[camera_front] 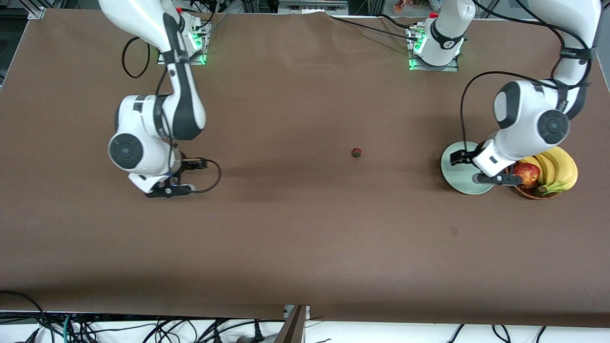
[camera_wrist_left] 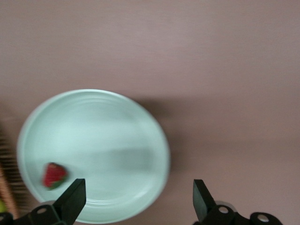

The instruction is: Collect all strawberries into plate

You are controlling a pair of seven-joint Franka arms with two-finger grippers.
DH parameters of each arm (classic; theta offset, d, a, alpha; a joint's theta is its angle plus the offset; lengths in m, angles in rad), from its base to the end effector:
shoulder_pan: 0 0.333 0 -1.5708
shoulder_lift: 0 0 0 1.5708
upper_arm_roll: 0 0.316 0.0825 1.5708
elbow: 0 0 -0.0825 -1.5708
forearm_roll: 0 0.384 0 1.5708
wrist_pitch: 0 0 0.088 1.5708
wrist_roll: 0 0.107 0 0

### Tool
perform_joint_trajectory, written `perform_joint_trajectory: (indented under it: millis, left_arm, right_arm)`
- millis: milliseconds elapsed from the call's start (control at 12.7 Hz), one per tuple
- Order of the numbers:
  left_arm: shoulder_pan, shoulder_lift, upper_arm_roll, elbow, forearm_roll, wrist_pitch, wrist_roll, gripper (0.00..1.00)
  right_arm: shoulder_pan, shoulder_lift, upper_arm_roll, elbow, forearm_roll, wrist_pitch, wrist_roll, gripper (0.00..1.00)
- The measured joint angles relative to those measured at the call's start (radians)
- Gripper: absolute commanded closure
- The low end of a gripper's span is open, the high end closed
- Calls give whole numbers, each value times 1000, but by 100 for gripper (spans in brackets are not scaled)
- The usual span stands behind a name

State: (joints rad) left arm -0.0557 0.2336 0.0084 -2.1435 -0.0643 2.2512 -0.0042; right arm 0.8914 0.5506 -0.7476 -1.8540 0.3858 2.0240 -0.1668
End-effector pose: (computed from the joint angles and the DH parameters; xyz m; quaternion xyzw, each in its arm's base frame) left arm 0.5519 -0.0279 0.2841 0.9978 0.0002 -0.0634 0.0211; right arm 0.5965 0.1360 0.2743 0.9922 0.0676 -0.1023 0.0212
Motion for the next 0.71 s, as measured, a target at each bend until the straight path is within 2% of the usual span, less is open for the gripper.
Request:
perform_joint_trajectory:
  millis: [236,393,708]
  left_arm:
    - [-4,3,-205,-1,0,35,-306,0]
    - [-19,25,-333,-5,7,108,-508,0]
    - [-46,132,-447,-12,167,230,-792,0]
  right_arm:
    - [1,-8,-14,-219,8,254,-152,18]
    - [1,-22,-15,-276,31,293,-178,18]
    - [-11,-29,-21,-316,113,294,-244,18]
